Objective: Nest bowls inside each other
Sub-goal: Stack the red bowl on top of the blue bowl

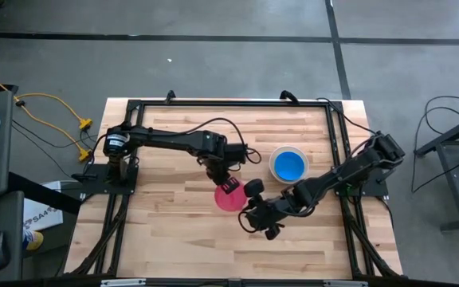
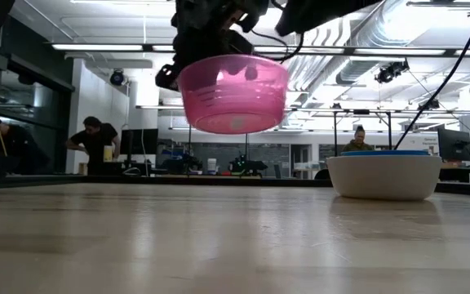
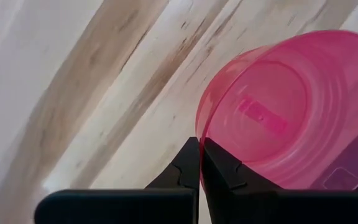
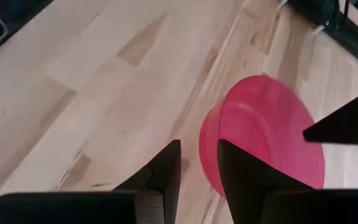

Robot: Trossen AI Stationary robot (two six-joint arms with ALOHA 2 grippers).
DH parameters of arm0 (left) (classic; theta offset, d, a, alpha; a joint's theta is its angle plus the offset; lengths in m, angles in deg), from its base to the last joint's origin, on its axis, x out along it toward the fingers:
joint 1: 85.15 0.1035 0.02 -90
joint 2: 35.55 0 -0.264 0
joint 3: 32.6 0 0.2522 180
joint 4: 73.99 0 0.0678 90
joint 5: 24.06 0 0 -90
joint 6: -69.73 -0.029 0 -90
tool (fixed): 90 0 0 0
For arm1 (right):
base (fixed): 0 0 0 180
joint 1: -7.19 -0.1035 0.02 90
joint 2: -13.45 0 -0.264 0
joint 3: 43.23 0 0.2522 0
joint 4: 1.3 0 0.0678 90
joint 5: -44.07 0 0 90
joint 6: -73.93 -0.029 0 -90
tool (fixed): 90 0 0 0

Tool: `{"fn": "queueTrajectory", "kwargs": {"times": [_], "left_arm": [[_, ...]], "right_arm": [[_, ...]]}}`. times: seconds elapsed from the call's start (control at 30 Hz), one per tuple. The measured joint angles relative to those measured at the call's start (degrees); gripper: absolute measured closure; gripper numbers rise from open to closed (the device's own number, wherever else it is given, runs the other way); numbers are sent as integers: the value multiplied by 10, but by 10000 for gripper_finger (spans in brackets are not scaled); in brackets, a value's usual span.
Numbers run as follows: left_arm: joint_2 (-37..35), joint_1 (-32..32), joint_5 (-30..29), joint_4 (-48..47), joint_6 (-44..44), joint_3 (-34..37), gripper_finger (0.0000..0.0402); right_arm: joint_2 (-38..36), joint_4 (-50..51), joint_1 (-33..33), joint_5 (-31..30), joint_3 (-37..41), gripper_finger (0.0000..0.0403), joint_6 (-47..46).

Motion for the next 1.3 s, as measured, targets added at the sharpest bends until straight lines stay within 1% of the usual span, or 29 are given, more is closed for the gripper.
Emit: {"fn": "queueTrajectory", "kwargs": {"times": [0.13, 0.2, 0.4, 0.67, 0.93, 1.3], "left_arm": [[0, 0, 12, -25, 42, 0, 401], [0, 0, 16, -38, 63, 0, 401], [0, 0, 15, -43, 91, 0, 401], [0, 3, 17, -41, 119, 0, 401], [0, 15, 42, -31, 169, 0, 401], [0, 25, 16, -5, 231, 0, 401]], "right_arm": [[22, -8, 2, -29, 0, 305, -4], [33, -11, 2, -53, 0, 305, -7], [49, -27, -3, -109, 0, 305, -30], [49, -32, -5, -115, 0, 305, -65], [49, -28, -6, -144, 0, 305, -94], [49, -5, -6, -158, 0, 305, -139]]}}
